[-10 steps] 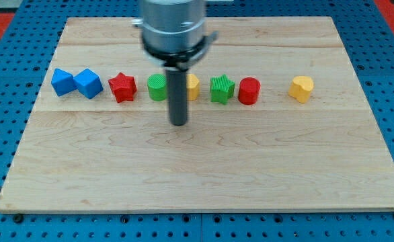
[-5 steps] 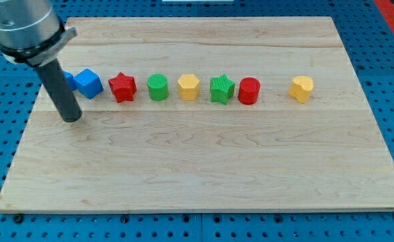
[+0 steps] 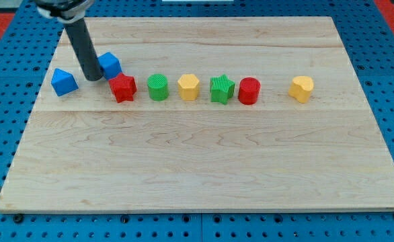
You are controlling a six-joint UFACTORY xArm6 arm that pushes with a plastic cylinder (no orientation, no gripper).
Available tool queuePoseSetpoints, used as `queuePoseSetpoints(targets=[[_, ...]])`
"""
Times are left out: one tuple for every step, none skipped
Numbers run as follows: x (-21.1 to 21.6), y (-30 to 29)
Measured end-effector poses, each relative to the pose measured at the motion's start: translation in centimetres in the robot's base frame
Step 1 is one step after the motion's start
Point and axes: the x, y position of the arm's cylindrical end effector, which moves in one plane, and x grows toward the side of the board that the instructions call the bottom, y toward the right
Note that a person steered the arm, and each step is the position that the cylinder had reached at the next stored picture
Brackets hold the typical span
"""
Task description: Place the cube above the hexagon
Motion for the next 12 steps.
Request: queuePoseSetpoints(targets=[[-3.4,-2.6],[-5.4,-3.0],[-3.7,-1.3],[-3.3,-2.1],[-2.2,3.5],[-1.5,7.6],[0.5,4.0],[2.2,7.9],[0.3,10.4],[-1.9,8.9],[-2.6,8.1],[-3.1,13.0]])
